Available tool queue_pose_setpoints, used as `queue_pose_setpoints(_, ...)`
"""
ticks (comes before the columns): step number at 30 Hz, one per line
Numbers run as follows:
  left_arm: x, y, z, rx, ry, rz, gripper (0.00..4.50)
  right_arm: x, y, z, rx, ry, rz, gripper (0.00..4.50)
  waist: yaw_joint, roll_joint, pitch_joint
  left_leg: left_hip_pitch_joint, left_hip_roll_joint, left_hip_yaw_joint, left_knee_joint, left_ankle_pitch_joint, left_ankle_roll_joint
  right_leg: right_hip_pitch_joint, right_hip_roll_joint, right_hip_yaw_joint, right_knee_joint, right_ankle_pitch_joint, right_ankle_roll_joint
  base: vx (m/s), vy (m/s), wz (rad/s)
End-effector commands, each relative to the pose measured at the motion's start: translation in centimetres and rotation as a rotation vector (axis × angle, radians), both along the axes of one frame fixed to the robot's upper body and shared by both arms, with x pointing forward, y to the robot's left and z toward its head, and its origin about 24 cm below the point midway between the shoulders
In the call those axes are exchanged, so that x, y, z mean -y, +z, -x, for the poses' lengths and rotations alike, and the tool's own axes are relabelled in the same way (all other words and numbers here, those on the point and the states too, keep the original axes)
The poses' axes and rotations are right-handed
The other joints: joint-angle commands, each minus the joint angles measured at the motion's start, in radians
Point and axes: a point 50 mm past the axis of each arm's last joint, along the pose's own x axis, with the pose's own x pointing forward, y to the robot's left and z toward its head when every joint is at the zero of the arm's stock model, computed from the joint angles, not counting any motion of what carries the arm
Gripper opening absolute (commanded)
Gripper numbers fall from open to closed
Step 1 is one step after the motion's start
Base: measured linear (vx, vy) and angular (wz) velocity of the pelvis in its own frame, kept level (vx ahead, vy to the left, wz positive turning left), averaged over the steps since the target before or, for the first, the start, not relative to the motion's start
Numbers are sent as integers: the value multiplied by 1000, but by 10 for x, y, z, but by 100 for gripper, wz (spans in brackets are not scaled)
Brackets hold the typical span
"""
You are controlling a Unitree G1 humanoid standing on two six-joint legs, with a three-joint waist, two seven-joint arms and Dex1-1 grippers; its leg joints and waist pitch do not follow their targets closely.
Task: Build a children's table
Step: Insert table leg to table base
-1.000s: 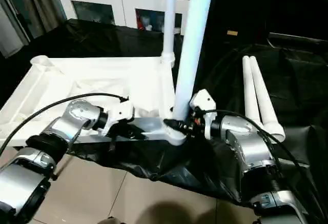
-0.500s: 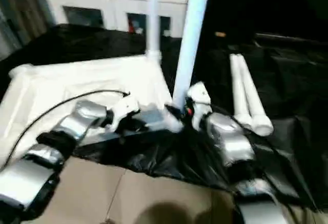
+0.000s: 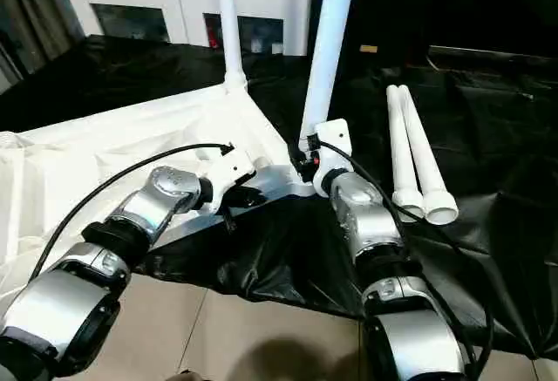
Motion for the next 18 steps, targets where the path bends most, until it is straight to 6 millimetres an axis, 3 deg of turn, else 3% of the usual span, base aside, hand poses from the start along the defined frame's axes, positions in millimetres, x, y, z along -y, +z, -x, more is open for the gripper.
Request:
queue_pose_setpoints(1, 21, 23, -3, 119, -84, 48, 0, -31, -41, 20, -191, 93, -13, 190, -1, 0, -64, 0, 50, -16, -74, -253, 44, 50, -83, 64, -99, -283, -180, 0, 0, 0)
queue_pose_setpoints(4, 19, 23, -2, 115, -78, 45, 0, -35, -36, 16, -163, 94, -23, 190, -12, -4, -59, 4, 47, -13, -76, -284, 40, 46, -83, 64, -109, -336, -173, 0, 0, 0)
queue_pose_setpoints(5, 19, 23, -2, 115, -78, 45, 0, -36, -36, 16, -159, 96, -24, 225, -12, -4, -59, 4, 47, -13, -76, -284, 40, 46, -83, 64, -109, -336, -173, 0, 0, 0)
queue_pose_setpoints(8, 19, 23, -2, 114, -80, 44, 0, -37, -31, 13, -136, 103, -45, 263, -16, -6, -59, 5, 48, -13, -77, -288, 45, 45, -83, 65, -110, -343, -173, 0, 0, 0)
queue_pose_setpoints(15, 11, 25, 2, 117, -158, 60, 0, -27, -14, 5, -48, 164, -47, 324, -15, -5, -65, -2, 49, -11, -74, -234, 64, 49, -85, 67, -99, -259, -195, 0, 0, 0)
queue_pose_setpoints(18, 8, 25, 4, 112, -199, 62, 0, -22, -9, 3, -25, 186, -51, 342, -14, -4, -71, -8, 53, -10, -69, -177, 85, 50, -83, 68, -89, -169, -217, 0, 0, 0)
